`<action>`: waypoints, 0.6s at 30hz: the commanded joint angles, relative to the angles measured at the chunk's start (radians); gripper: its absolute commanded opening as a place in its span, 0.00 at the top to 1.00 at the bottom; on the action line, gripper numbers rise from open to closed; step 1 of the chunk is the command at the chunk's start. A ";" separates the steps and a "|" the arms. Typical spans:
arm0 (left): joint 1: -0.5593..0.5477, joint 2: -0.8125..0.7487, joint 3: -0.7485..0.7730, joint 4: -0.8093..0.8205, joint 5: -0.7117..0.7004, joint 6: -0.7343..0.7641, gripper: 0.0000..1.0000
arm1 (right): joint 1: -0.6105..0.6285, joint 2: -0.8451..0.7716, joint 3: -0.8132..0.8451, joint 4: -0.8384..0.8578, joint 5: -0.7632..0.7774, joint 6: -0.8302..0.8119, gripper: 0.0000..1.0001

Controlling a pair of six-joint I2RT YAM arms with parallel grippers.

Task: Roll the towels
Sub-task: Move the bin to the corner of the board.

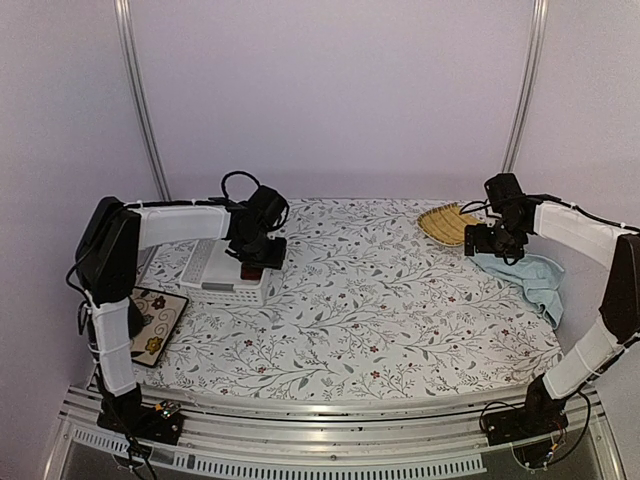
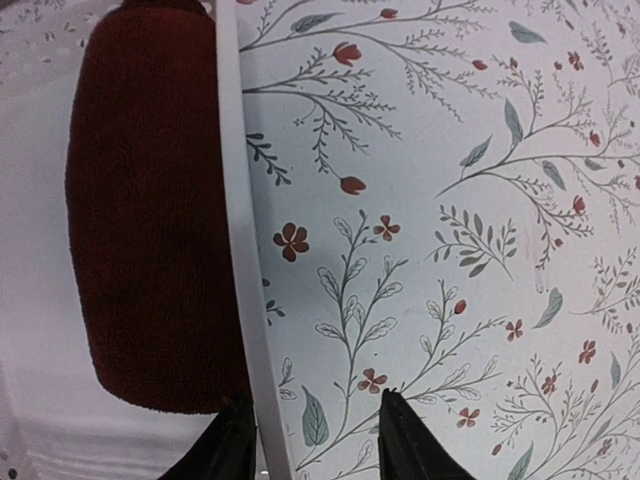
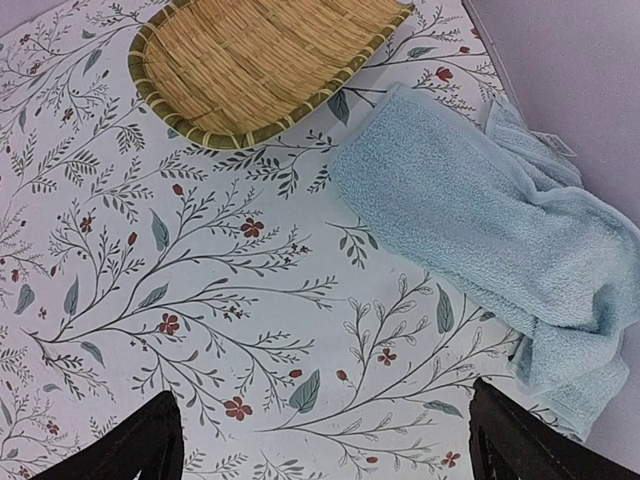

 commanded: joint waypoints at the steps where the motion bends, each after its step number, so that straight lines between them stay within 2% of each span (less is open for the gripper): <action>1: -0.009 0.028 0.035 -0.060 -0.066 0.027 0.68 | -0.003 0.016 -0.003 0.029 0.004 0.006 0.00; 7: -0.006 0.061 0.079 -0.089 -0.100 0.054 0.73 | -0.003 0.034 0.020 0.028 -0.008 0.005 0.00; 11: 0.000 0.074 0.099 -0.106 -0.138 0.074 0.80 | -0.003 0.034 0.016 0.029 -0.012 0.008 0.00; 18: 0.051 0.082 0.107 -0.108 -0.126 0.110 0.93 | -0.005 0.049 0.012 0.038 -0.005 0.005 0.00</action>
